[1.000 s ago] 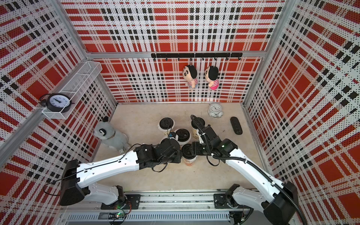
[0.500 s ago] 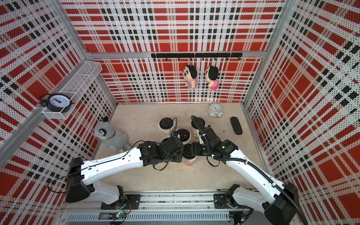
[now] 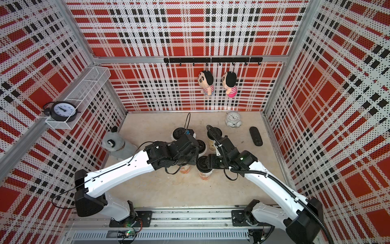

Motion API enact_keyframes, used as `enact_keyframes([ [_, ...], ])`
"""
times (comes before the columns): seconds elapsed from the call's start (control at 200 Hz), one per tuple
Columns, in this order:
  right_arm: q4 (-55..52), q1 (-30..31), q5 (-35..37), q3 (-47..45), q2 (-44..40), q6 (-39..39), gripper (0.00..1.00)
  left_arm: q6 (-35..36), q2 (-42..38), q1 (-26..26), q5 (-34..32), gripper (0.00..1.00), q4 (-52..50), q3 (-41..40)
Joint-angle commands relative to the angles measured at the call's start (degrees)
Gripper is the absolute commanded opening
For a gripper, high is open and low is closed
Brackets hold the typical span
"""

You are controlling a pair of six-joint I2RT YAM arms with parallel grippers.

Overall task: Put the leak-proof paper on the milk tea cups
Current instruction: Secure the cup lid on the cup.

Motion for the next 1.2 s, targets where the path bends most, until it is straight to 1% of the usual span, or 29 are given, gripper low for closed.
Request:
enact_keyframes([
  [0.0, -10.05, 0.59, 3.55, 1.40, 1.72, -0.50, 0.61, 2.45, -2.32, 1.84, -1.72, 0.32, -1.33, 0.53],
  [0.15, -10.74, 0.59, 4.62, 5.81, 2.26, -0.88, 0.64, 3.43, -4.02, 3.74, -1.13, 0.32, -0.10, -1.70],
  [0.301, -10.07, 0.59, 3.96, 9.64, 3.88, -1.67, 0.65, 3.95, -5.28, 5.28, -0.22, 0.32, 1.37, -4.02],
  [0.506, -8.16, 0.59, 2.62, 12.24, 5.67, -2.73, 0.65, 4.71, -6.78, 6.88, 0.21, 0.32, 2.17, -5.57],
  [0.671, -8.66, 0.59, 3.23, 14.16, 6.92, -2.77, 0.65, 5.88, -8.17, 9.99, 1.94, 0.32, 3.70, -7.41],
  [0.757, -9.00, 0.59, 3.52, 13.92, 7.12, -2.56, 0.65, 6.25, -8.31, 10.54, 2.56, 0.32, 4.19, -7.52],
  [0.852, -9.65, 0.59, 4.25, 13.34, 6.80, -2.44, 0.65, 6.75, -7.86, 9.85, 3.52, 0.30, 4.39, -6.71],
  [1.007, -10.02, 0.59, 4.54, 12.09, 5.64, -1.99, 0.65, 7.30, -5.26, 4.88, 3.45, 0.30, 4.21, -4.91],
  [1.197, -9.97, 0.59, 4.72, 10.52, 4.80, -1.46, 0.64, 7.40, -0.03, 1.03, 3.28, 0.29, 4.28, -2.95],
])
